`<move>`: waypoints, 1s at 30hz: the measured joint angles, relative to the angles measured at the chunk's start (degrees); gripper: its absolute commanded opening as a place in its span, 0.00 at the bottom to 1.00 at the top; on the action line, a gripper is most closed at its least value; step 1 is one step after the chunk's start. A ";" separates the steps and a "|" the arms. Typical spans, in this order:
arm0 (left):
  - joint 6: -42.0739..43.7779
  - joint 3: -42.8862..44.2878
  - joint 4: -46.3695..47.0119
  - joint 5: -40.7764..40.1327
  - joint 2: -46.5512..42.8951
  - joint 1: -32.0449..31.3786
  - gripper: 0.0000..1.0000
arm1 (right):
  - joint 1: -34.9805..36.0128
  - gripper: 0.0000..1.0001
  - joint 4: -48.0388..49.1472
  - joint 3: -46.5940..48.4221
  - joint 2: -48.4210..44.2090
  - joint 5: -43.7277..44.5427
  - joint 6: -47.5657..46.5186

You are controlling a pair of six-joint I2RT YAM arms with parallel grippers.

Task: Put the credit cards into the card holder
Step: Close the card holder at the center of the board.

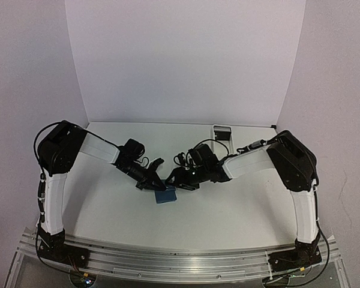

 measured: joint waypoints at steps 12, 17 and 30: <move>-0.26 -0.03 -0.14 0.08 0.00 -0.28 0.00 | 2.40 0.47 -4.98 2.69 0.59 5.29 -2.12; -2.86 0.00 -0.17 0.98 0.00 -0.37 0.00 | 2.45 0.45 -5.08 2.59 0.58 5.52 -2.27; -7.07 0.31 -0.82 1.59 0.00 -1.03 0.00 | 2.17 0.44 -5.54 0.18 -1.27 5.60 -1.89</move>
